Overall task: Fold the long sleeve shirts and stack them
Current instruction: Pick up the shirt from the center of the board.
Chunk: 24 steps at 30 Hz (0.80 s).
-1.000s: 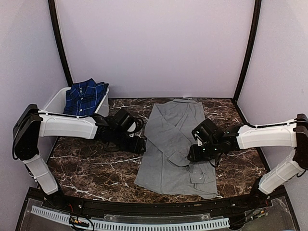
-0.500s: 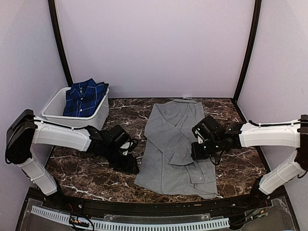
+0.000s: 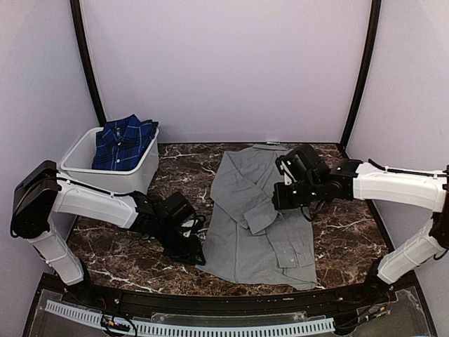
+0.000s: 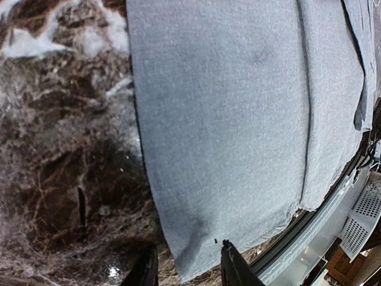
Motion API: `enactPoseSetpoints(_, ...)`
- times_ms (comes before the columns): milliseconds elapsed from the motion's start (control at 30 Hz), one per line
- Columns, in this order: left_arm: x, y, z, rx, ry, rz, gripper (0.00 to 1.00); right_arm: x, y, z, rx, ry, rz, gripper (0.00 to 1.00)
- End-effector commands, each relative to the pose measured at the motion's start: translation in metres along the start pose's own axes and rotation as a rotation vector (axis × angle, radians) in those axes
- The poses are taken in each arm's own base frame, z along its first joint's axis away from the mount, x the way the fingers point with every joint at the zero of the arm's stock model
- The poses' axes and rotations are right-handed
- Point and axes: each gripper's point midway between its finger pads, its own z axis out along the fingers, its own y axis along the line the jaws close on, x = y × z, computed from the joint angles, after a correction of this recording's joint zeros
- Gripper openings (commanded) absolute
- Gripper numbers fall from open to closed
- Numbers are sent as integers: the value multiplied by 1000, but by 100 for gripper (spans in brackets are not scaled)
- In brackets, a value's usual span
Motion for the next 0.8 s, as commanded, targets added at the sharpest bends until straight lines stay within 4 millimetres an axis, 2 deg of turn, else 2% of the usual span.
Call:
enactPoseSetpoints(0, 19, -1, 8, 33, 60, -42, 30, -43, 13, -12, 7, -112, -40, 0)
enactPoseSetpoints(133, 13, 0, 6, 20, 14, -72, 10, -75, 19, -16, 8, -178, -61, 0)
enactPoseSetpoints(233, 5, 17, -2, -51, -35, -112, 0, -106, 19, -20, 2, -234, -59, 0)
enactPoseSetpoints(367, -12, 45, -21, -116, -116, -164, 0, -156, 19, -24, -22, -326, -68, 0)
enactPoseSetpoints(567, -30, 83, -54, -218, -210, -194, 0, -228, 29, -29, -55, -457, -118, 0)
enactPoseSetpoints(633, -34, 88, -63, -243, -237, -180, 0, -250, 27, -30, -58, -498, -119, 0)
enactPoseSetpoints(767, -43, 79, -74, -252, -249, -101, 0, -285, 24, -31, -95, -558, -114, 0)
